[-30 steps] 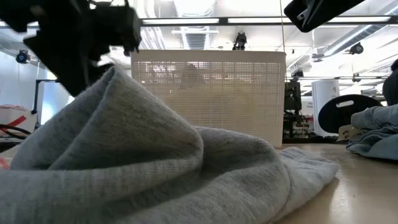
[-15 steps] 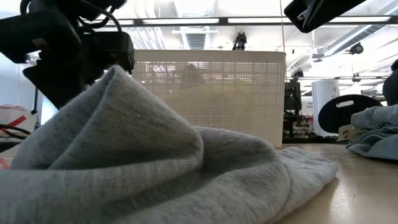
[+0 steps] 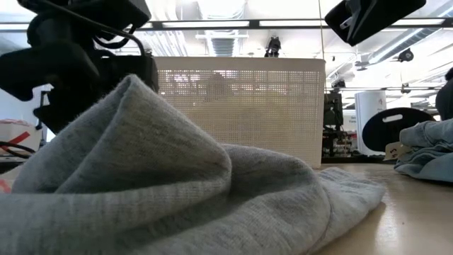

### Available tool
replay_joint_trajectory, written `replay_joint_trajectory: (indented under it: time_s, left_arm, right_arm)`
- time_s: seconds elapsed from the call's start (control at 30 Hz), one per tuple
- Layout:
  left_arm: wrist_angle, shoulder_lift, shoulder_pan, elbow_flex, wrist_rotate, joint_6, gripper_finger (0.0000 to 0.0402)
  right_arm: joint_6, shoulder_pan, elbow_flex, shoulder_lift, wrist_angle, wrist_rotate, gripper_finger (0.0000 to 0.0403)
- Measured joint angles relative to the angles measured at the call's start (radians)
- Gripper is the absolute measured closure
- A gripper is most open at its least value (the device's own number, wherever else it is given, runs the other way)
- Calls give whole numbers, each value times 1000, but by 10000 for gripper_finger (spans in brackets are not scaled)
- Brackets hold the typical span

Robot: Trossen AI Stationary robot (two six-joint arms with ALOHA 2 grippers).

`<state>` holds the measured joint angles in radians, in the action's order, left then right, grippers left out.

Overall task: Sort clothes
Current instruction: Put the striped sock into the white laundry bin

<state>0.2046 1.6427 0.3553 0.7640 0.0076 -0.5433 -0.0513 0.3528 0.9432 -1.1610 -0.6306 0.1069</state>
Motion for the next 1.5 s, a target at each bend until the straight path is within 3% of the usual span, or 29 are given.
replay_joint_trajectory:
  time_s: [0.1, 0.3, 0.53, 0.73, 0.87, 1.07, 1.33, 1.5]
  left_arm:
    - [33, 2, 0, 20, -21, 12, 248]
    - [150, -17, 1, 115, -50, 59, 387]
    - [259, -44, 0, 285, -55, 127, 399]
    - [442, -66, 1, 469, -202, 209, 401]
    - [536, -67, 0, 513, -168, 210, 399]
    - [559, -65, 0, 386, -69, 133, 361]
    - [203, -65, 0, 134, -17, 58, 267]
    - [150, -65, -2, 72, -17, 36, 215]
  right_arm:
    - [0, 0, -2, 0, 3, 0, 378]
    - [0, 0, -3, 0, 11, 0, 379]
    - [0, 0, -3, 0, 11, 0, 379]
    - [0, 0, -3, 0, 11, 0, 380]
    - [-7, 0, -3, 0, 10, 0, 378]
    - [-8, 0, -3, 0, 7, 0, 379]
    - [-3, 0, -3, 0, 7, 0, 379]
    - [0, 0, -3, 0, 7, 0, 380]
